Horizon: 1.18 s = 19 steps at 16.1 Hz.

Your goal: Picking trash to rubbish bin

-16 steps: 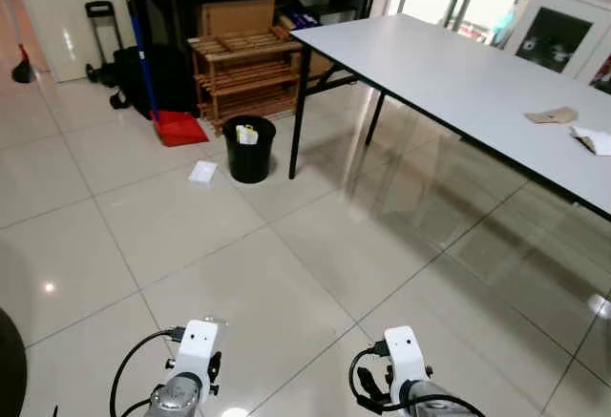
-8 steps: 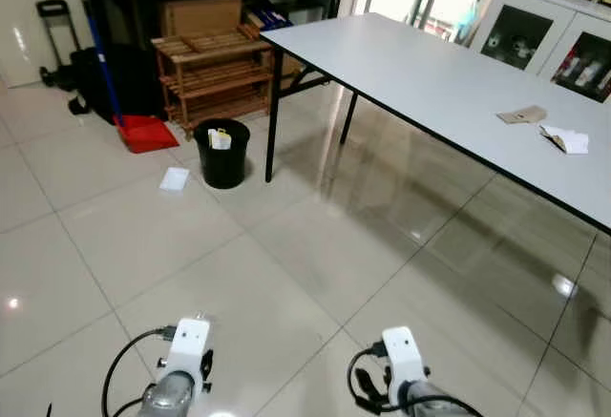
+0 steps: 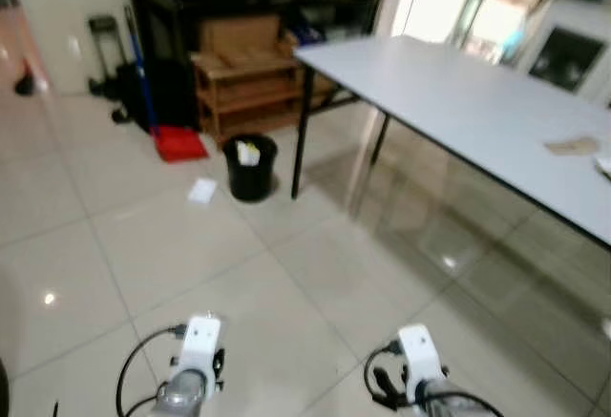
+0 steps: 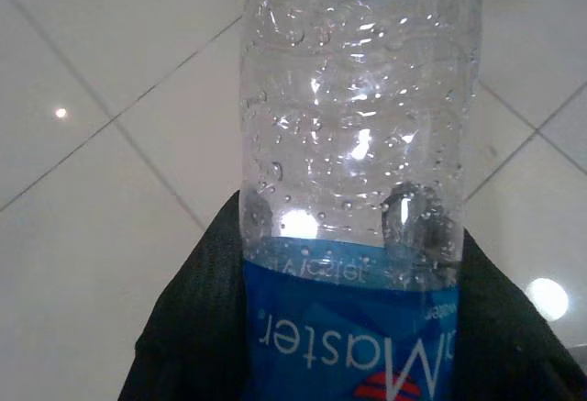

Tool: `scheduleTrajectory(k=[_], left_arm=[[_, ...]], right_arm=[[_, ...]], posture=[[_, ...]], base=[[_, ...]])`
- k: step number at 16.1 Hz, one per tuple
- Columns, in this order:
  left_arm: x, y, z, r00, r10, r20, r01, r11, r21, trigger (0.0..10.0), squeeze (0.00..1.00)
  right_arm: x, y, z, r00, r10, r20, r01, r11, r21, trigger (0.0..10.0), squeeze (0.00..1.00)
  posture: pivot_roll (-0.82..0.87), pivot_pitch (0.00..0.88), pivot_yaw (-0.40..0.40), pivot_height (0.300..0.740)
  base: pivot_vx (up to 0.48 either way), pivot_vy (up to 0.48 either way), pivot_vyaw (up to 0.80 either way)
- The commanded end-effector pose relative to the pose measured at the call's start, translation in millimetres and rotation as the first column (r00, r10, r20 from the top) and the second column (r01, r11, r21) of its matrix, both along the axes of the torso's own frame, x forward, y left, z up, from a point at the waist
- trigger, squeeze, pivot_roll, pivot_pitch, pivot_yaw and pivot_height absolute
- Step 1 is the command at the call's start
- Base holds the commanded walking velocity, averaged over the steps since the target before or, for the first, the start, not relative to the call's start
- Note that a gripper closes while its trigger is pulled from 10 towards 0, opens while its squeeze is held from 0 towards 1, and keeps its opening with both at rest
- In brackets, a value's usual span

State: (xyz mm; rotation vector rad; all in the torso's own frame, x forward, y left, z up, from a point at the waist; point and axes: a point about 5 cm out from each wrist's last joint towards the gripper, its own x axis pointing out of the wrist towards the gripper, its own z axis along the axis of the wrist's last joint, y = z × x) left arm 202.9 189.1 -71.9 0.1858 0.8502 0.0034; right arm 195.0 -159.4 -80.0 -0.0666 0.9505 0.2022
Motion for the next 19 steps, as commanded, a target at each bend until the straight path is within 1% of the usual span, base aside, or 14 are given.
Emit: scheduleTrajectory(k=[1,4,6,8,19], left_arm=[[-0.2,10.0,1,1.0,0.009,-0.006,-0.009,1.0,0.025,10.0,0.0],[3.7,10.2,3,1.0,0.016,0.004,-0.016,1.0,0.023,10.0,0.0],[7.9,11.7,6,0.999,0.036,0.015,-0.036,0.999,0.024,10.0,0.0],[9.7,11.5,7,0.999,0.033,0.017,-0.033,0.999,0.025,10.0,0.0],[11.0,10.6,7,0.999,0.042,0.017,-0.043,0.999,0.018,10.0,0.0]], right_arm=[[9.8,10.8,5,1.0,0.017,0.026,-0.017,1.0,0.016,10.0,0.0],[10.5,10.2,5,0.999,-0.01,0.032,0.009,0.999,0.04,10.0,0.0],[10.9,6.9,6,0.999,-0.012,0.034,0.011,1.0,0.029,10.0,0.0],[11.4,5.7,6,0.999,-0.013,0.034,0.012,1.0,0.027,10.0,0.0],[11.5,6.4,6,0.999,-0.04,0.033,0.039,0.999,0.035,10.0,0.0]], posture=[[0.04,0.0,-0.105,0.74],[0.04,0.0,-0.103,0.74],[0.04,0.0,-0.101,0.74],[0.04,0.0,-0.101,0.74],[0.02,0.008,-0.087,0.74]], base=[[0.394,0.0,0.0],[0.393,0.0,0.0],[0.39,0.0,0.0],[0.392,0.0,0.0],[0.39,0.0,0.0]])
